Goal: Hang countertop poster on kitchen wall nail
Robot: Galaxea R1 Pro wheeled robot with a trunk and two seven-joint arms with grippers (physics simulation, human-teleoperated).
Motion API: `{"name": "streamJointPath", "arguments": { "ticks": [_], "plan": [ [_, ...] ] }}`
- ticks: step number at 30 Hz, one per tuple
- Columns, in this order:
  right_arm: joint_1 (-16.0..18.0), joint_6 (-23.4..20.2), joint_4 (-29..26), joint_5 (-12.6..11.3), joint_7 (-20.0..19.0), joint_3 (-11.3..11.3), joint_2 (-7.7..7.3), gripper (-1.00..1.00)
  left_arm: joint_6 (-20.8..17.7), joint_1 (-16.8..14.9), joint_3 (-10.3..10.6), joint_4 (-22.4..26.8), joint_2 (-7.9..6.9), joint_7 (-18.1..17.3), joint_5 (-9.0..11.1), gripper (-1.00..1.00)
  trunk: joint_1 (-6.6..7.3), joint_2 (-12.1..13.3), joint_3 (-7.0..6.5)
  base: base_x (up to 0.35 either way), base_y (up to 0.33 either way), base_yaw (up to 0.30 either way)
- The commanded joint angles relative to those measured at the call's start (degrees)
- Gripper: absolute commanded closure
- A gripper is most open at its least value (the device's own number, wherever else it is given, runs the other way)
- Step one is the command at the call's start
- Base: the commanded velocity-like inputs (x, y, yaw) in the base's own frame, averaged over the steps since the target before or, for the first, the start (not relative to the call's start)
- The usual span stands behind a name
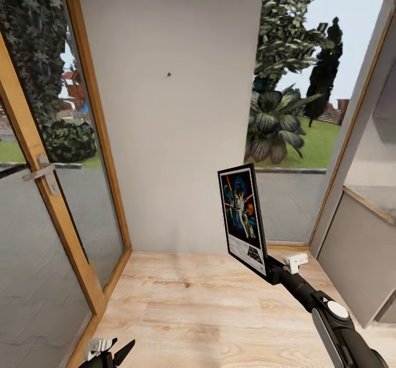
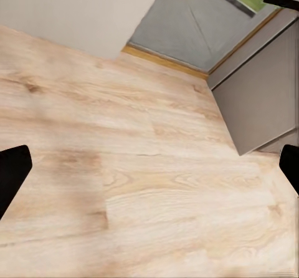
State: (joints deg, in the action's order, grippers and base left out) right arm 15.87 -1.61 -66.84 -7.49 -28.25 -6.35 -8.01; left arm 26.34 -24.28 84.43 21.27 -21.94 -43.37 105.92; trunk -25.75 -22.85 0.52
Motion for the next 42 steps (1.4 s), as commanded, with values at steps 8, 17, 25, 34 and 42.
{"name": "streamJointPath", "arguments": {
  "ticks": [8,17,25,34,42],
  "plan": [
    [0.0,-0.2,0.0,-0.7,-0.5,-0.1,0.01,1.00,0.2,-0.1,0.4,0.1,-0.07,-0.1,0.6,-1.00,-0.03,-0.1,-0.16,0.005,0.001,-0.201],
    [0.0,-0.3,0.0,-0.7,-0.5,-0.1,0.01,1.00,0.2,-0.1,0.4,0.1,-0.08,-0.1,0.6,-1.00,-0.03,-0.1,-0.18,0.216,0.000,-0.021],
    [0.0,-0.3,-0.1,-0.7,-0.5,-0.1,0.01,1.00,0.2,-0.1,0.4,0.0,-0.09,-0.1,0.6,-1.00,-0.03,-0.1,-0.18,0.332,0.000,-0.001],
    [0.0,-0.3,-0.1,-0.7,-0.5,-0.1,0.01,1.00,0.2,-0.1,0.4,0.0,-0.08,-0.1,0.6,-1.00,-0.03,-0.1,-0.18,0.337,0.000,0.000],
    [0.0,-0.3,0.0,-0.7,-0.5,-0.1,0.01,1.00,0.2,-0.1,0.4,0.0,-0.06,-0.1,0.6,-1.00,-0.03,-0.1,-0.18,0.337,0.000,0.000]
  ]
}}
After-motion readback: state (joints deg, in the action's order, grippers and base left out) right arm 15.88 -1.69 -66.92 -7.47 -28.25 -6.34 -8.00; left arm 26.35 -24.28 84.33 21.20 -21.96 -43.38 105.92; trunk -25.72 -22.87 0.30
